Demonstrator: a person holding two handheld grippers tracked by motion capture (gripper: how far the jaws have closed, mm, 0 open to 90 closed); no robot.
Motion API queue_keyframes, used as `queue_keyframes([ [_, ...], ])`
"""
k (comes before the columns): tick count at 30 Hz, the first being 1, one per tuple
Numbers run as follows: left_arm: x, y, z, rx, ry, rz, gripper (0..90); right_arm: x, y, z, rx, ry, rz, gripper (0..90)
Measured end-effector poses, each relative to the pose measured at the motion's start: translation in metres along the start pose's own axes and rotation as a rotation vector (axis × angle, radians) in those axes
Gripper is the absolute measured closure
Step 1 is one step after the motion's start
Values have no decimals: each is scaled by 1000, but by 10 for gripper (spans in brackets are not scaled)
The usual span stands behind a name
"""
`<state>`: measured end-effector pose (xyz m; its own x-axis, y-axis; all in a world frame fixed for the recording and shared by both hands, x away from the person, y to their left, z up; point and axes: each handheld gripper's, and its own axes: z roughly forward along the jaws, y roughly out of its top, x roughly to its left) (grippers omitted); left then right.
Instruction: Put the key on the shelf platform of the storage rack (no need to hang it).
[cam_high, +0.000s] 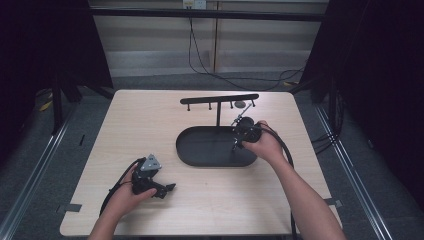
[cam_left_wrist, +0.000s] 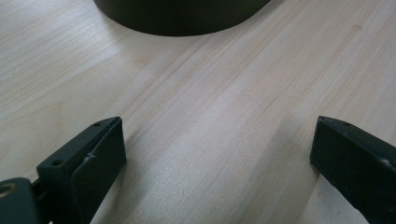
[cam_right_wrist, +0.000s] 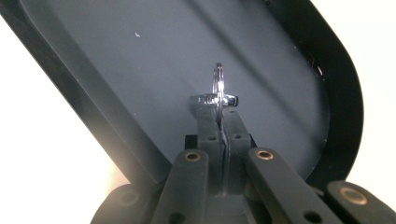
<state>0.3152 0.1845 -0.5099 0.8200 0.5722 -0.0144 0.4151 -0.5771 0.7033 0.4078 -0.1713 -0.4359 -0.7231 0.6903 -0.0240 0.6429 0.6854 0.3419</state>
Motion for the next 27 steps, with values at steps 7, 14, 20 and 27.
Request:
queue_keyframes([
  [7,0,0,0,0,0,0,31,-1,-1,4,1,6,11,892],
  [14,0,0,0,-1,-1,-1,31,-2,-3,6,9,8,19,890],
  [20,0,0,0,0,-1,-1,31,-2,-5,10,25,7,18,887],
  [27,0,0,0,0,-2,0,31,-1,-8,18,49,10,7,890],
])
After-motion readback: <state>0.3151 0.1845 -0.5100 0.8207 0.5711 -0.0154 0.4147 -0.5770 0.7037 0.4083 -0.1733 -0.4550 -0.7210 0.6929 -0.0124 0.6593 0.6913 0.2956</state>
